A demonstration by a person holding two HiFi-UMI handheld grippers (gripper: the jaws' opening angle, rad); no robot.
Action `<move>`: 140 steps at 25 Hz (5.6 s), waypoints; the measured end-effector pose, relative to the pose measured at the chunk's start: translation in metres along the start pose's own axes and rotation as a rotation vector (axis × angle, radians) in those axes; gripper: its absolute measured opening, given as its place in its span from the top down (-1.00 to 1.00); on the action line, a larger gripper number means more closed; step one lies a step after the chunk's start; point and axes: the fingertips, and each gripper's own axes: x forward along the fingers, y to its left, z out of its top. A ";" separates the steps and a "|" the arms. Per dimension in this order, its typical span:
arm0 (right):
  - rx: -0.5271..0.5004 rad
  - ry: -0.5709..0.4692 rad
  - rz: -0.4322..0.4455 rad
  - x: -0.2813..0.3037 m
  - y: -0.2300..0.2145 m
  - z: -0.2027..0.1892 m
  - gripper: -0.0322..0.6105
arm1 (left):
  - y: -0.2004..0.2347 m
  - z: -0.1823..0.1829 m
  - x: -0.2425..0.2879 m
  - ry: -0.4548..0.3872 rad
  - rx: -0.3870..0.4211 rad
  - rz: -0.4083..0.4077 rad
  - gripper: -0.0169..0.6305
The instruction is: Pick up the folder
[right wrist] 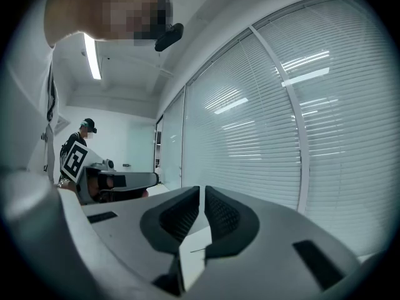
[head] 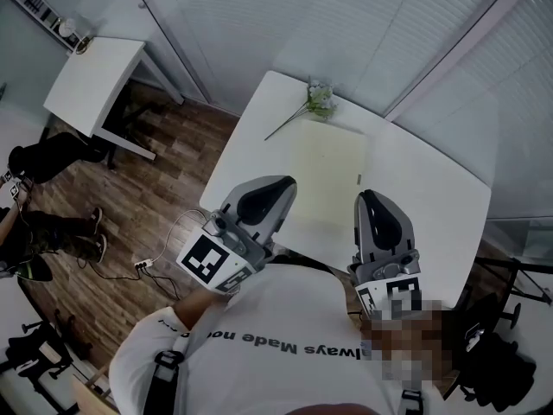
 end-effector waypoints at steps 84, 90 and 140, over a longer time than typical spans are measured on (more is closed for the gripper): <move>0.129 0.419 0.017 0.008 -0.067 -0.242 0.04 | 0.074 -0.262 0.018 0.468 -0.236 0.198 0.09; 0.183 0.469 0.007 0.010 -0.074 -0.275 0.01 | 0.084 -0.301 0.013 0.538 -0.280 0.211 0.03; 0.656 0.783 -0.021 -0.005 -0.088 -0.435 -0.13 | 0.106 -0.420 0.001 0.763 -0.618 0.248 -0.14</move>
